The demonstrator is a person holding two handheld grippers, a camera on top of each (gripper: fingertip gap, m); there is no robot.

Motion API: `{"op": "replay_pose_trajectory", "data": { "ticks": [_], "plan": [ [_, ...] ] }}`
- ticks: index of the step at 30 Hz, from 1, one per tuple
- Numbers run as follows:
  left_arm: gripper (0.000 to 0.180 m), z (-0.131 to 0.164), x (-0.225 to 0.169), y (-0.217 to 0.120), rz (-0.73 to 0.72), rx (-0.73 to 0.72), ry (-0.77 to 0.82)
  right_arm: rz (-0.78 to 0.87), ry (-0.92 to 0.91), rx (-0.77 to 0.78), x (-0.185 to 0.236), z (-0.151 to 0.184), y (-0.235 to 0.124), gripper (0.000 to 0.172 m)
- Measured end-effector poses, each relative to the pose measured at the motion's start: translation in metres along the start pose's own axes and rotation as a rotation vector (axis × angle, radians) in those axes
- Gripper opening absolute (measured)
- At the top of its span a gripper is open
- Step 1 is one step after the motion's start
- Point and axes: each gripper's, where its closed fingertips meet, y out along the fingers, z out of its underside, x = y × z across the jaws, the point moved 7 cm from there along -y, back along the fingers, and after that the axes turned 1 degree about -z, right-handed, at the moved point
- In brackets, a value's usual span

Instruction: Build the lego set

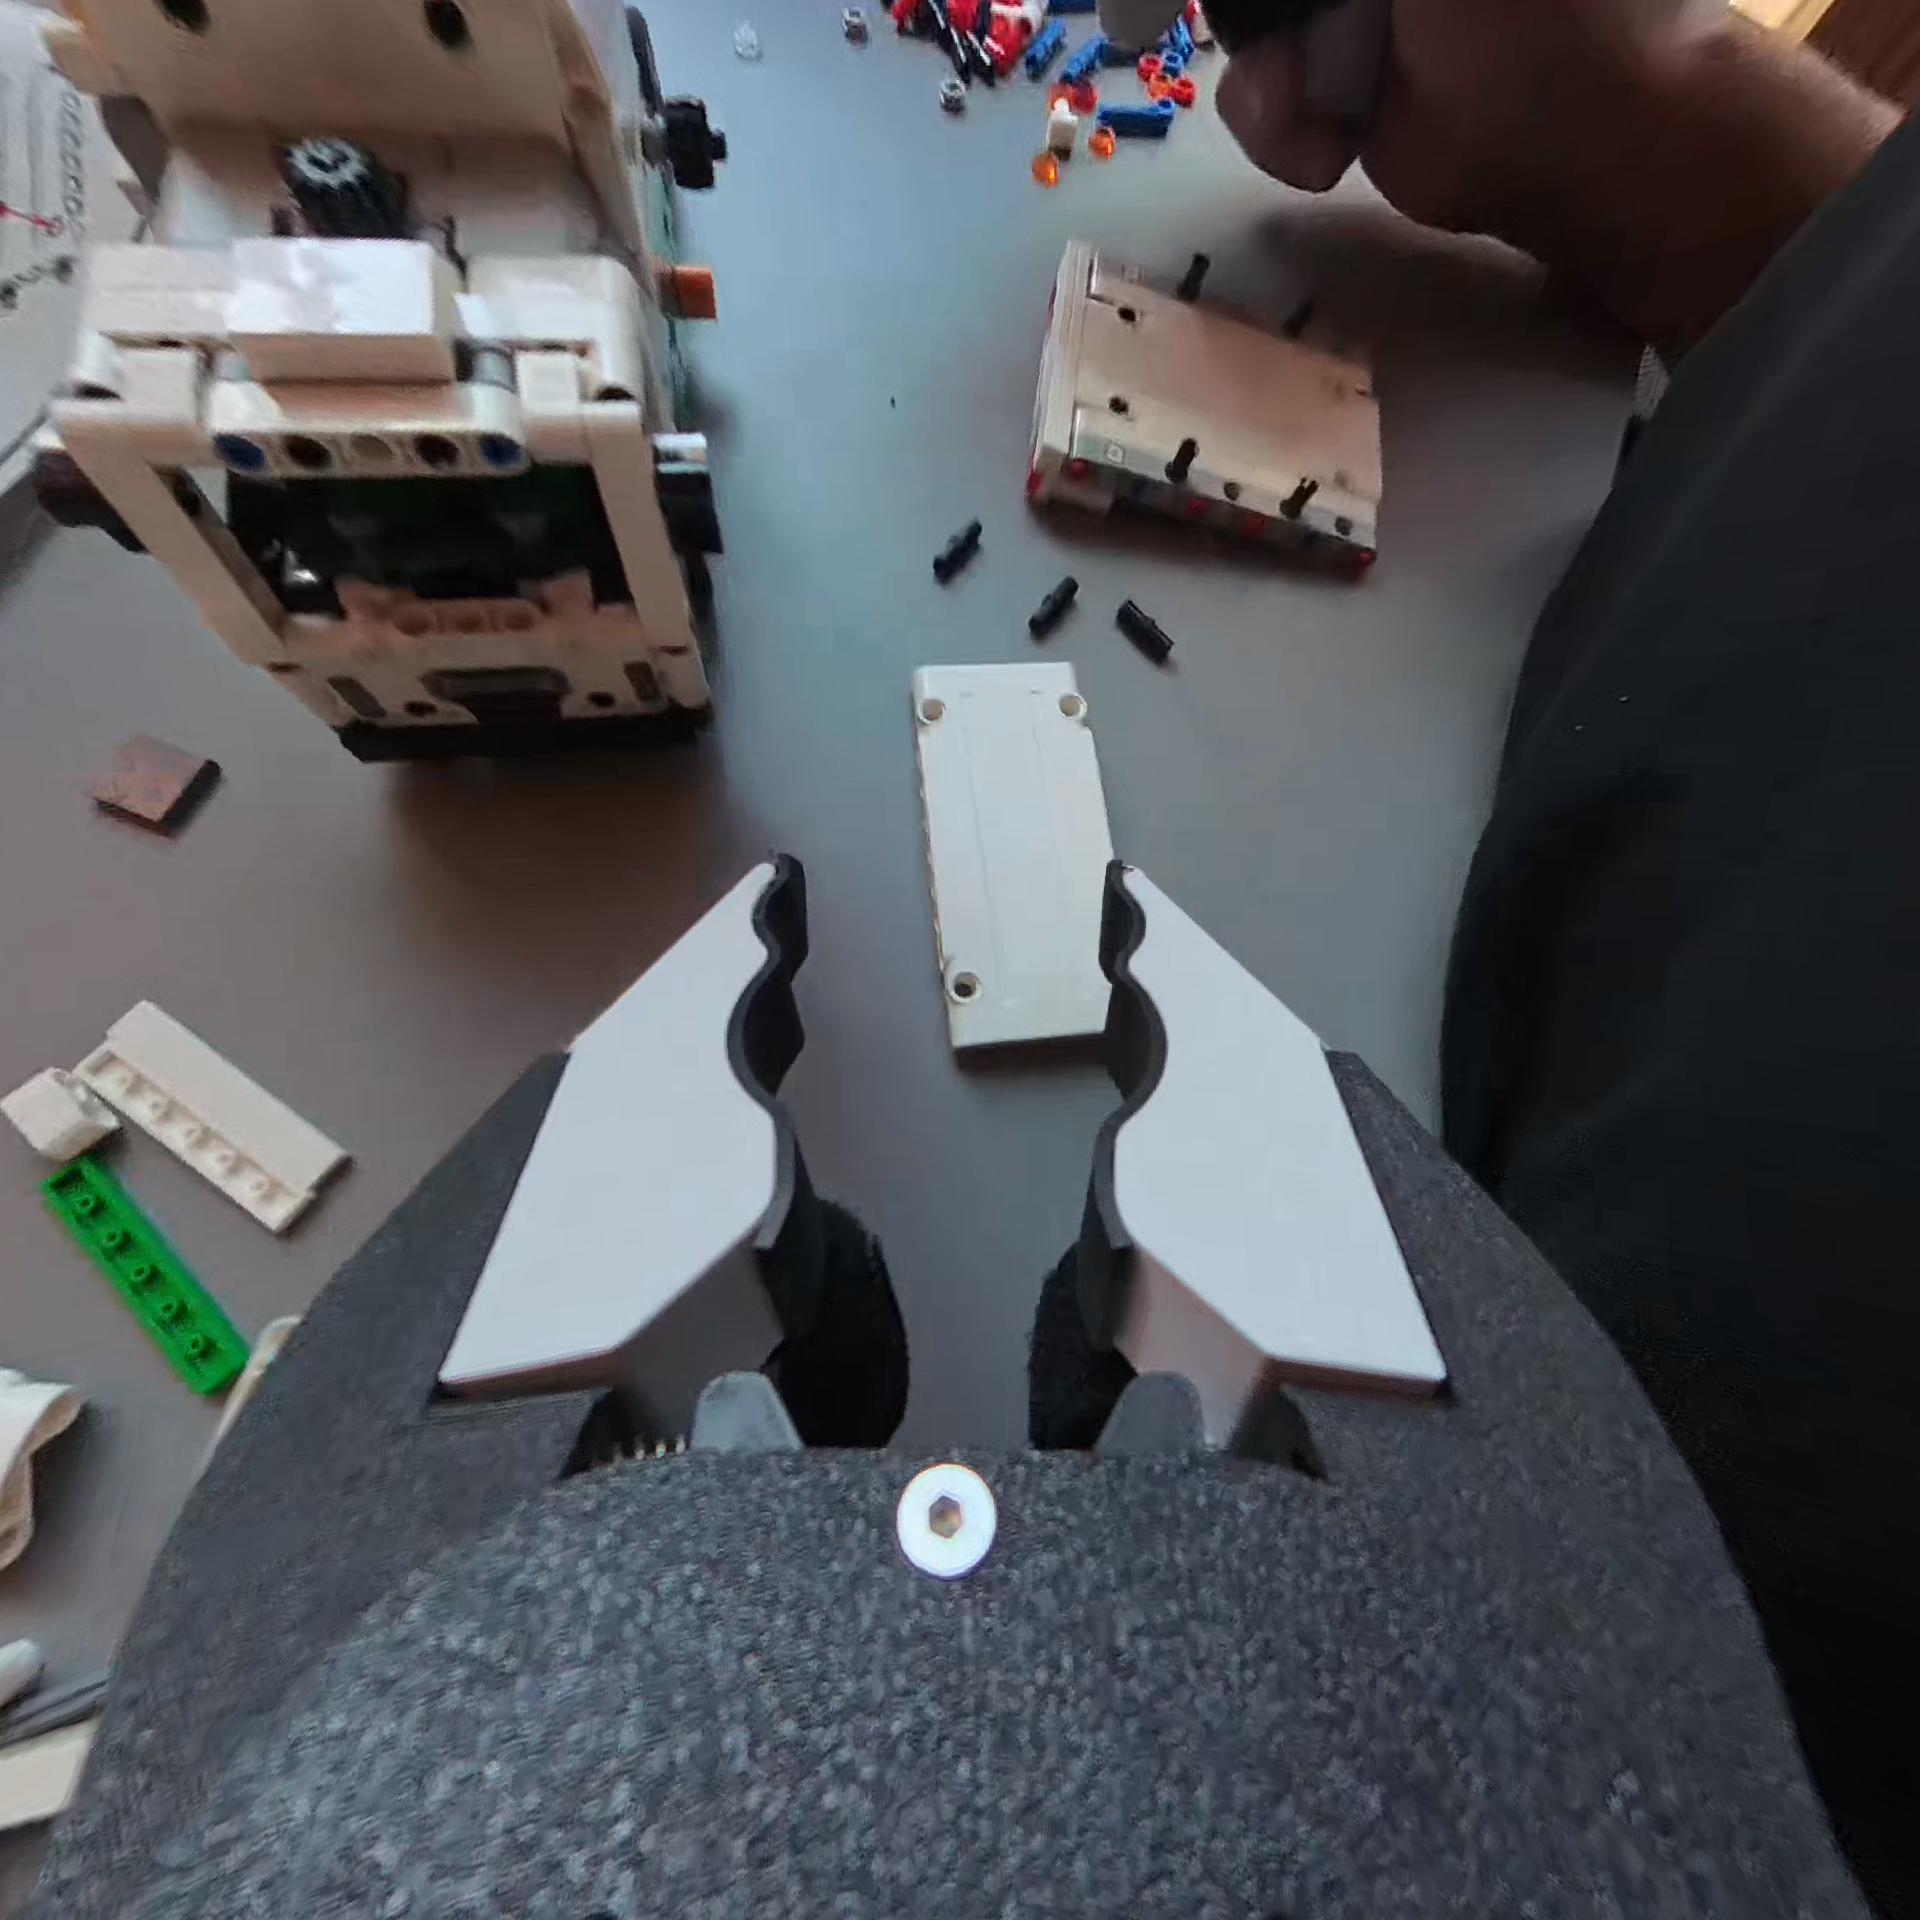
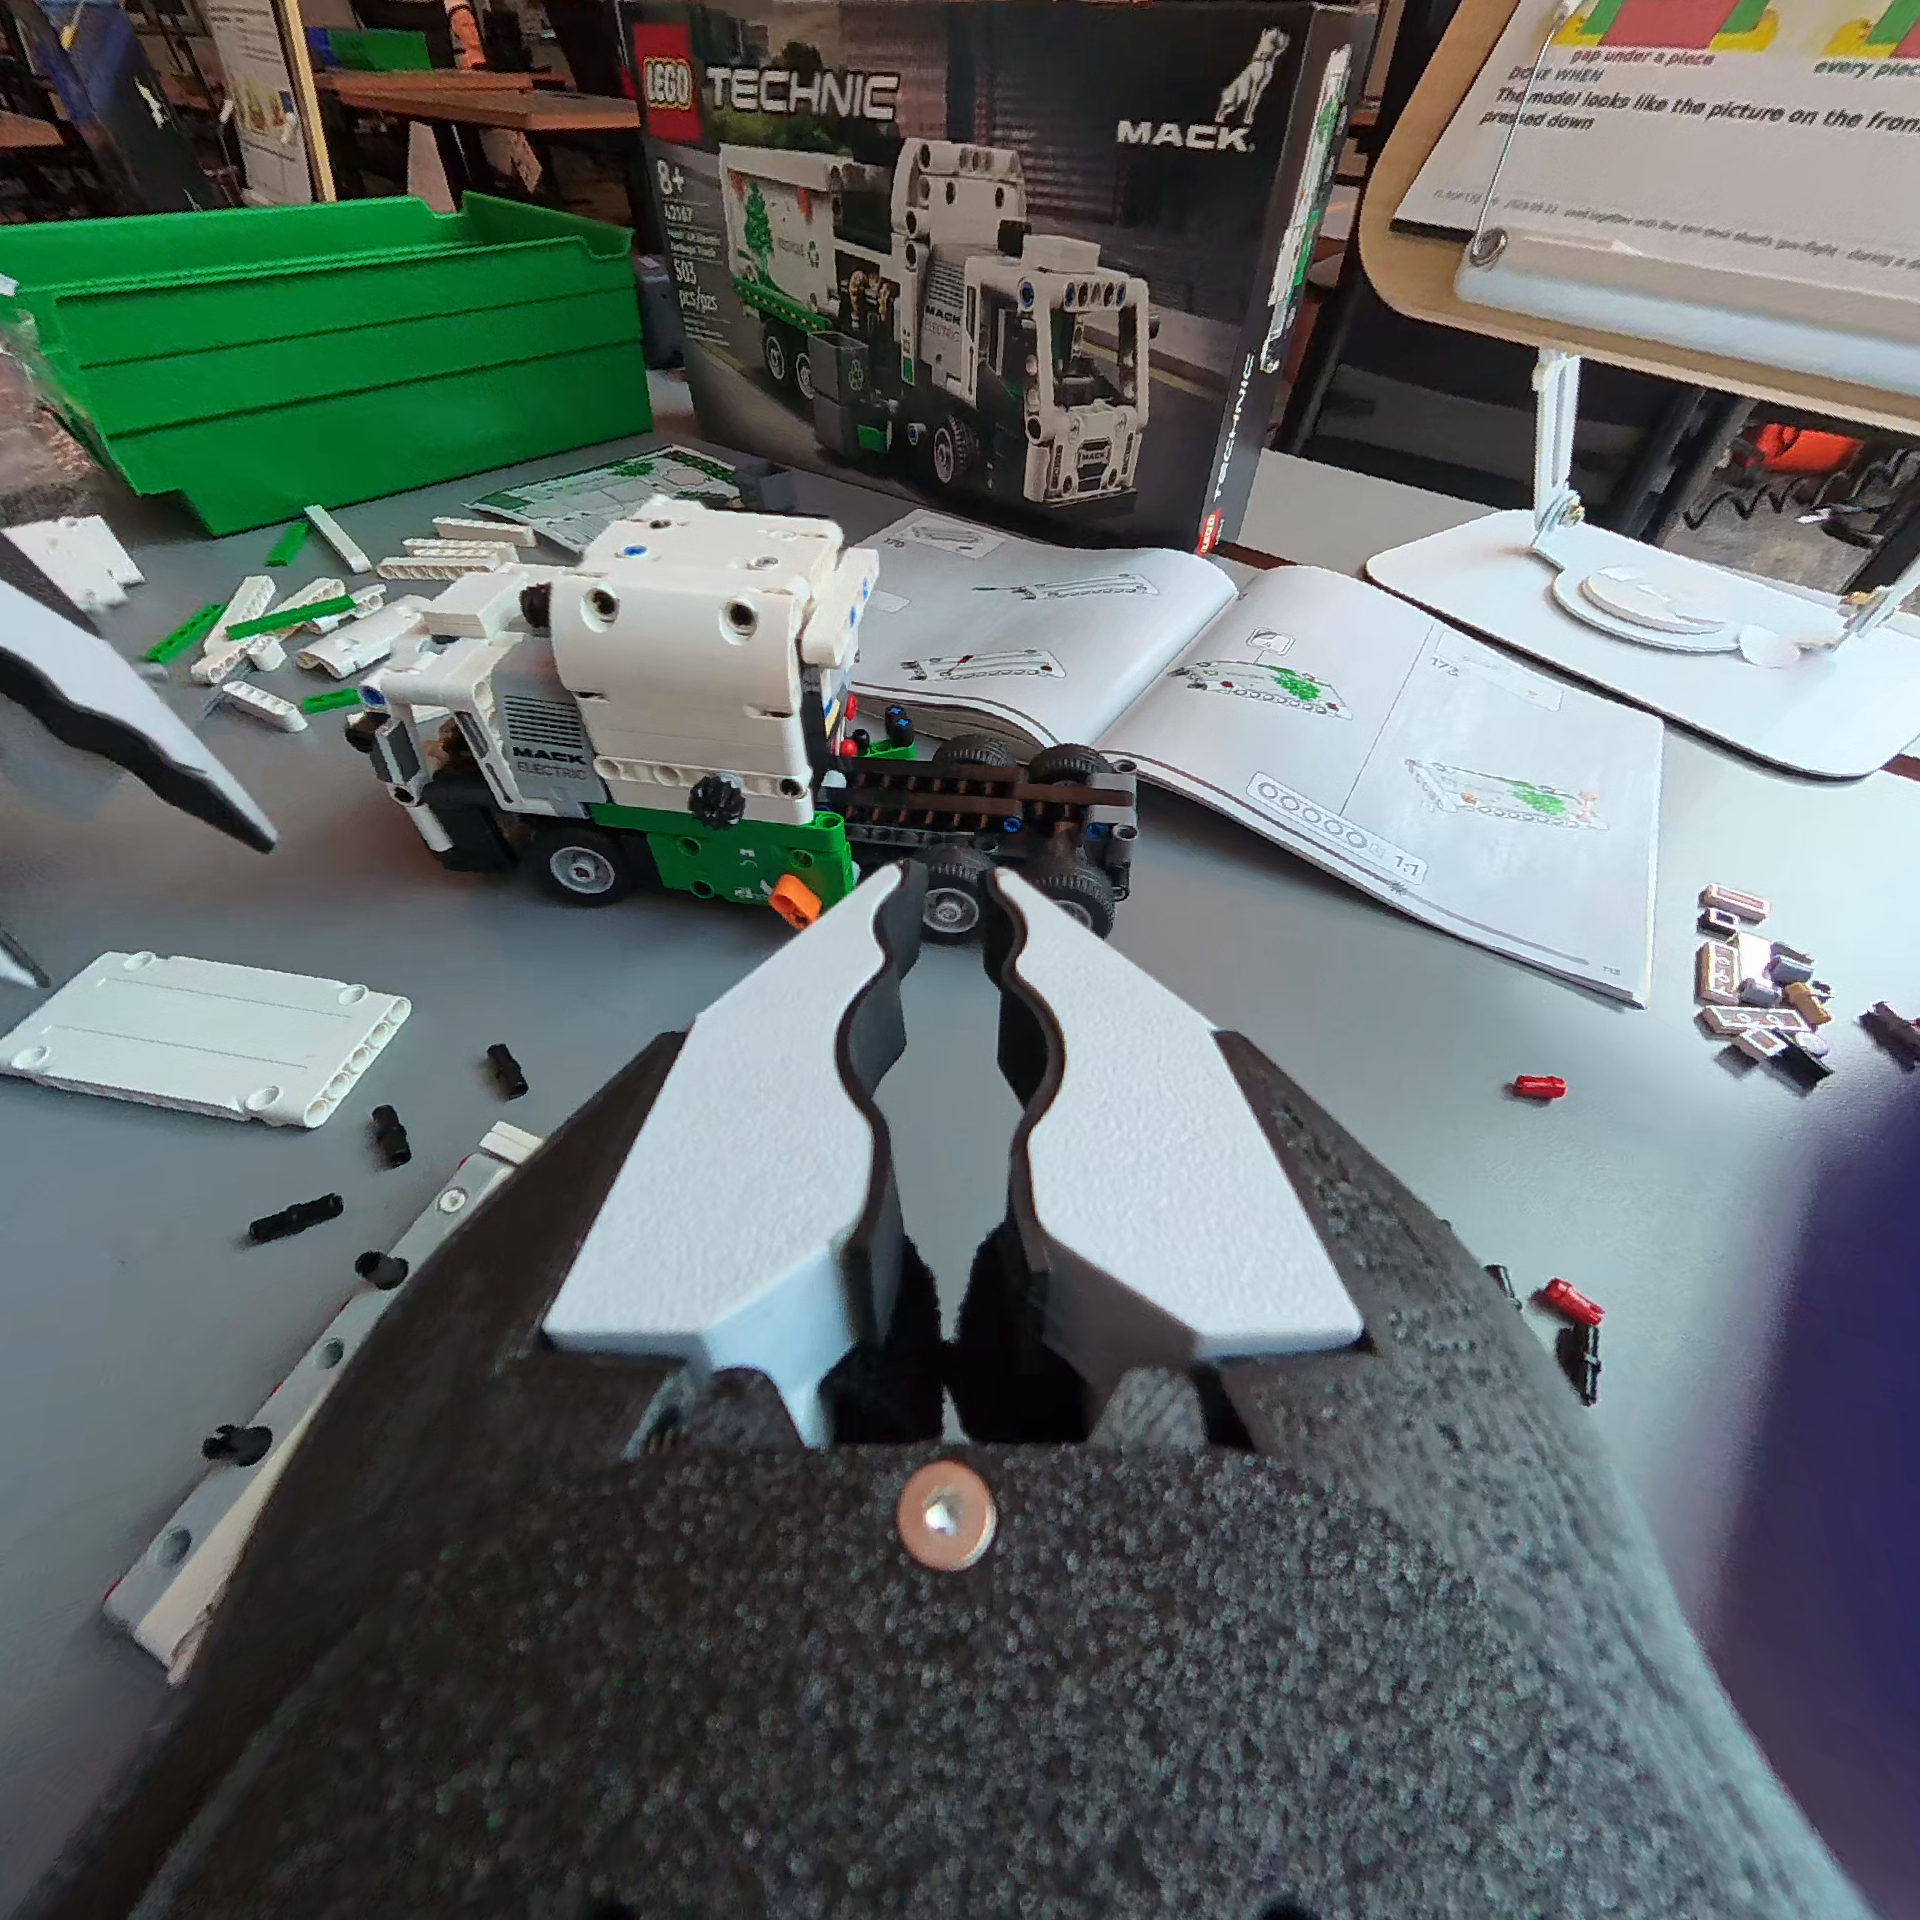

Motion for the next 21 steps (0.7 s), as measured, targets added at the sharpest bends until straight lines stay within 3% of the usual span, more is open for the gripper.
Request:
{"op": "replay_pose_trajectory", "data": {
  "ticks": [8, 13, 16, 18, 19, 21],
  "plan": [
    [0.062, 0.013, -0.022, 0.004, -0.081, 0.039, -0.042, 0.009, -0.084, 0.001, 0.009, 0.0, 0.0, 0.007],
    [0.04, 0.021, -0.024, 0.01, -0.152, 0.081, 0.004, -0.031, -0.12, -0.017, 0.02, -0.003, 0.0, 0.007],
    [0.04, 0.02, -0.024, 0.009, -0.184, 0.105, 0.015, -0.303, -0.112, 0.01, 0.053, -0.011, -0.002, 0.01],
    [0.04, 0.019, -0.024, 0.004, -0.191, 0.114, 0.018, -0.55, -0.148, 0.188, 0.089, -0.009, -0.002, 0.034],
    [0.04, 0.018, -0.024, 0.002, -0.18, 0.108, 0.0, -0.607, -0.2, 0.283, 0.105, -0.007, -0.001, 0.044],
    [0.04, 0.012, -0.023, -0.005, -0.149, 0.083, -0.058, -0.579, -0.374, 0.341, 0.133, -0.008, 0.005, 0.047]
  ]
}}
